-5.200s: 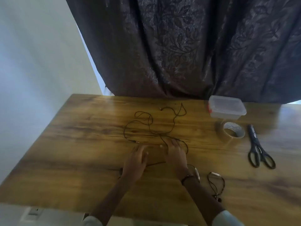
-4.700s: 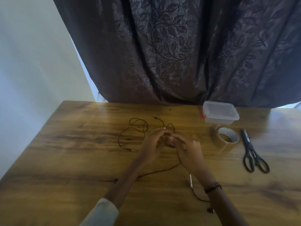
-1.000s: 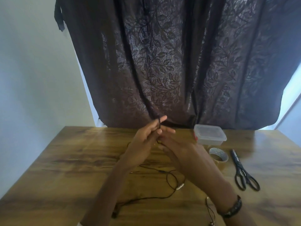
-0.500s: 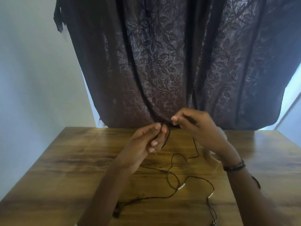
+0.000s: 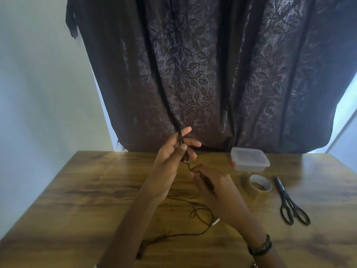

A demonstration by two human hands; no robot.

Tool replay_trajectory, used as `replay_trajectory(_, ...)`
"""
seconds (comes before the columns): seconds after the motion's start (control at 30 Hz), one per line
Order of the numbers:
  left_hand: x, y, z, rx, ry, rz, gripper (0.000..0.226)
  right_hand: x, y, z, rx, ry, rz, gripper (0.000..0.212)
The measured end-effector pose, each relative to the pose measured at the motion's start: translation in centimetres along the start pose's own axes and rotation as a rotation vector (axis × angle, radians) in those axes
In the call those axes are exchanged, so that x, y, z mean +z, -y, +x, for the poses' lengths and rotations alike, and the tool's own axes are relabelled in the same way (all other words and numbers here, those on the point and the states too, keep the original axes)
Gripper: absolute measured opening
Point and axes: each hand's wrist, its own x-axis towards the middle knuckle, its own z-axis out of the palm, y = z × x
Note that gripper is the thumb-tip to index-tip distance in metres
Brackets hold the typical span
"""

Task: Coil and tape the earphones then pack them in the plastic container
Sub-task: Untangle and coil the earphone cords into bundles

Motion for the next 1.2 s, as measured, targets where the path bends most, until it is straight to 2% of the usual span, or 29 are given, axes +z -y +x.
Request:
replay_trajectory(0.1, 0.0, 0.3, -0.1, 0.01, -0.007, 0.126, 0.041, -1.8, 0.3, 0.0, 0.025, -0.008, -0.092, 0.02)
replay_trajectory(0.17, 0.0, 0.3, -0.2, 0.009, 0.001, 0.118, 0.042, -3.1, 0.4, 0.1, 0.009, -0.004, -0.138, 0.024)
replay_trajectory(0.27, -0.1, 0.2, -0.3, -0.018, 0.001, -0.039, 0.042, -3.6, 1.2, 0.2, -0.032, 0.044, -0.219, 0.031)
replay_trajectory(0.47, -0.2, 0.3, -0.3, -0.06, 0.033, -0.263, 0.042, -3.5, 1.9, 0.1, -0.061, 0.065, -0.295, 0.025)
replay_trajectory(0.73, -0.2, 0.0, -0.9, -0.06, 0.195, -0.069, 0.042, -4.7, 2.7, 0.8, -0.077, 0.171, -0.28, 0.019)
replay_trajectory(0.87, -0.6, -0.1, -1.3, -0.064, 0.259, 0.103, 0.044, -6.4, 3.5, 2.0, -0.089, 0.258, -0.164, 0.02)
replay_trajectory(0.97, -0.8, -0.6, -1.6, -0.092, 0.31, 0.121, 0.043, -8.0, 4.1, 3.0, -0.107, 0.236, -0.104, 0.017)
replay_trajectory(1.1, -0.6, -1.2, -2.0, -0.073, 0.463, 0.137, 0.032, -8.9, 3.9, 4.9, -0.186, 0.203, -0.121, 0.017)
replay_trajectory(1.2, -0.8, -1.8, -2.1, -0.083, 0.492, 0.085, 0.033, -8.8, 3.0, 5.8, -0.214, 0.165, -0.086, 0.014)
